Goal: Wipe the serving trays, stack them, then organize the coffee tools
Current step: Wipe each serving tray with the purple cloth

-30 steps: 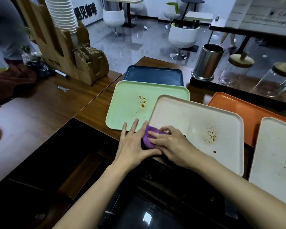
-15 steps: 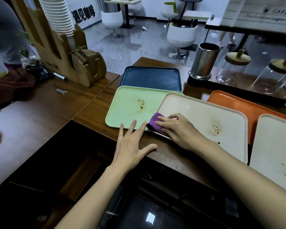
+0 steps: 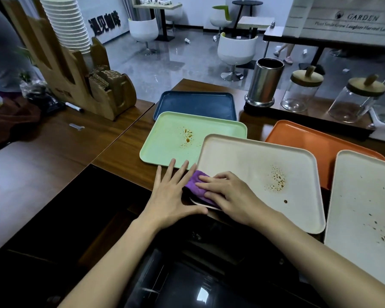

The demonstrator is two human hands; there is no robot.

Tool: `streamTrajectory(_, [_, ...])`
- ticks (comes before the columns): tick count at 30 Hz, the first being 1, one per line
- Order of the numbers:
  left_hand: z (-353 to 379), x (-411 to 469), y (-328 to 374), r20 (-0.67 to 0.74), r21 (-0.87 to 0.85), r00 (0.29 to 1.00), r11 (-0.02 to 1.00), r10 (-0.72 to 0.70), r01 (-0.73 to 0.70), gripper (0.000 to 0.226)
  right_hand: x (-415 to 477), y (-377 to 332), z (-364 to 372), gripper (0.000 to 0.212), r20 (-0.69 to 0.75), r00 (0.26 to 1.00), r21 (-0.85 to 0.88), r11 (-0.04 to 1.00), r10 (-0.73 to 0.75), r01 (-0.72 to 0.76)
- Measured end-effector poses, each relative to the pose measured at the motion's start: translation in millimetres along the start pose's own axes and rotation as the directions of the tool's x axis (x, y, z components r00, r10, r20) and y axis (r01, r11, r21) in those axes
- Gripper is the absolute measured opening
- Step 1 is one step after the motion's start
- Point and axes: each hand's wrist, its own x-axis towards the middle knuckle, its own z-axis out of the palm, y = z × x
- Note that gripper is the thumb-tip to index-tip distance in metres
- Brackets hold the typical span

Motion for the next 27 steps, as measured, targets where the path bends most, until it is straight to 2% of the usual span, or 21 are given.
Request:
streamTrajectory(4, [10,-21,4,-0.071,-0.121,0.997,0.993,0.0,-0.008,0.119,-11,-10,13,0.048,-0.009,1.0,0.063,0.998,0.005,-0.004])
streamTrajectory(9, [9,-24,9,-0.076,-0.199,0.997,0.98,-0.022,0.006,0.111,-17,-10,20,0.052,-0.015,1.0,0.039,0.999,-0.008,0.008])
streamTrajectory(12, [8,-23,12,-0.072,-0.202,0.996,0.979,-0.047,0.031,0.108,-15,-9,18,0.051,-0.004,0.999,-0.064,0.997,-0.052,0.051])
streamTrajectory(16, [6,-20,16,-0.045,-0.181,0.995,0.981,-0.084,0.074,0.11,-6,8,4,0.045,-0.092,0.99,-0.221,0.972,-0.106,0.083])
streamTrajectory(21, [2,-20,17,-0.019,-0.212,0.995,0.973,-0.098,0.092,0.108,7,37,-21,0.036,-0.201,0.979,-0.256,0.963,0.032,-0.084])
streamTrajectory(25, [-1,-19,18,0.001,-0.244,0.995,0.964,-0.104,0.101,0.105,8,69,-44,0.035,-0.372,0.896,-0.174,0.93,0.243,-0.325])
streamTrajectory(27, [-3,-19,20,0.011,-0.254,0.995,0.962,-0.101,0.1,0.105,6,75,-46,0.036,-0.4,0.873,-0.154,0.918,0.28,-0.365])
